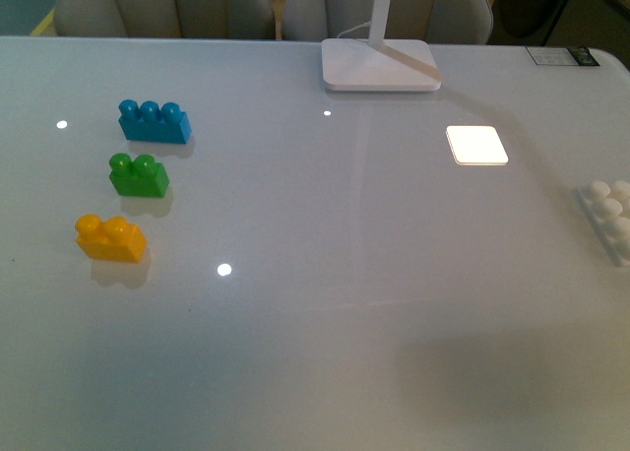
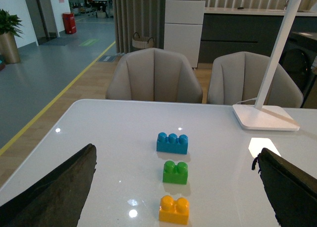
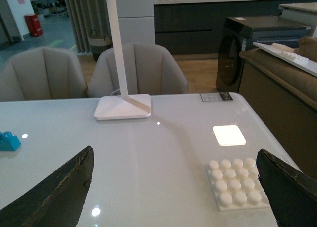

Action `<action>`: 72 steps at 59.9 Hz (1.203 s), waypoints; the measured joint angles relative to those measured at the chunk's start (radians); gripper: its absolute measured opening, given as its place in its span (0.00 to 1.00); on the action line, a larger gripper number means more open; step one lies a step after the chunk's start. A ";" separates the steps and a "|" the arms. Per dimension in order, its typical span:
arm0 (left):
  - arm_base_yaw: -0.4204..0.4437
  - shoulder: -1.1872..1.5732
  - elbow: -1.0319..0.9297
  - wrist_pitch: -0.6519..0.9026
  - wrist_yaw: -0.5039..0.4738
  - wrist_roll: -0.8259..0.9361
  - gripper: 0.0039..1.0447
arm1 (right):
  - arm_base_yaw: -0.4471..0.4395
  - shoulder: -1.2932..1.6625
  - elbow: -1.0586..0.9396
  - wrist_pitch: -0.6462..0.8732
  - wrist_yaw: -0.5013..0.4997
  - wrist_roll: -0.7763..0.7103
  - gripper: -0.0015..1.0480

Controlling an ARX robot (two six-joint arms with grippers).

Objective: Insert yellow block into base center

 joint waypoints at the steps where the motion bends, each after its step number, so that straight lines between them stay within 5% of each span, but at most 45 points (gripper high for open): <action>1: 0.000 0.000 0.000 0.000 0.000 0.000 0.93 | 0.000 0.000 0.000 0.000 0.000 0.000 0.92; 48: 0.000 0.000 0.000 0.000 0.000 0.000 0.93 | 0.000 0.000 0.000 0.000 0.001 0.000 0.92; 53: 0.000 0.000 0.000 0.000 -0.002 0.000 0.93 | 0.129 0.162 0.086 -0.203 0.345 0.163 0.92; 57: 0.000 -0.001 0.000 0.000 0.000 0.000 0.93 | 0.169 0.314 0.111 -0.230 0.487 0.255 0.92; 62: 0.000 -0.001 0.000 0.000 0.000 0.000 0.93 | 0.101 0.428 0.115 -0.184 0.479 0.279 0.92; 72: 0.000 -0.001 0.000 0.000 0.000 0.000 0.93 | -0.185 0.611 0.172 0.030 0.209 0.165 0.92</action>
